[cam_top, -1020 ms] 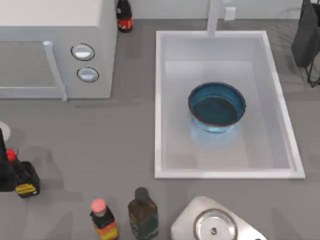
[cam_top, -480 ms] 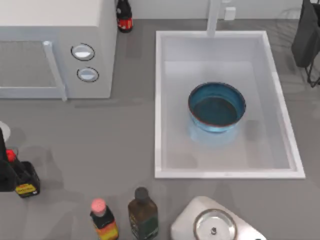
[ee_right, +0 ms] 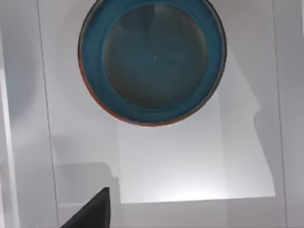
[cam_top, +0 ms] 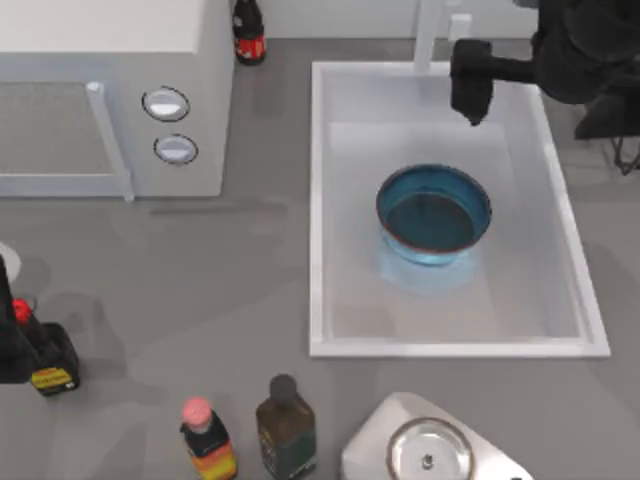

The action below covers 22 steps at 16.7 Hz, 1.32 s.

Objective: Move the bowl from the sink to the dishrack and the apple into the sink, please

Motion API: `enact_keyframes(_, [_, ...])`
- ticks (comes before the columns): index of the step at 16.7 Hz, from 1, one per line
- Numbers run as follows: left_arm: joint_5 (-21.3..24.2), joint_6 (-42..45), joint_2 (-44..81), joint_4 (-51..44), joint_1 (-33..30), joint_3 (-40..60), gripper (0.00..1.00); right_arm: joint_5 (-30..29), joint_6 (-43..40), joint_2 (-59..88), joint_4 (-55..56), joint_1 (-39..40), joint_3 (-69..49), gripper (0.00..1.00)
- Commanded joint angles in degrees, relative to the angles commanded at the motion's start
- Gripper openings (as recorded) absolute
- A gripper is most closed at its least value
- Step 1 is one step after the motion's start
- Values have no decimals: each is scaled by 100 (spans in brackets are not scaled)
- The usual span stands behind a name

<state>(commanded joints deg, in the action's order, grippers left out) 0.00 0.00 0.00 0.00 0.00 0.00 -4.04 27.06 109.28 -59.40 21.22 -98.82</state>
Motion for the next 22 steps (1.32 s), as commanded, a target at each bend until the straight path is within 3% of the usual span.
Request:
enact_keyframes(5, [0,0,0,0,0,0,100,-141,270,2632,-908,507,-2691,100])
enact_keyframes(9, [0,0,0,0,0,0,100,-214,356,3958,-1192,771,-4137,100])
enact_keyframes(22, [0,0,0,0,0,0,100,-244,360,4937,-1391,843,-5277,100])
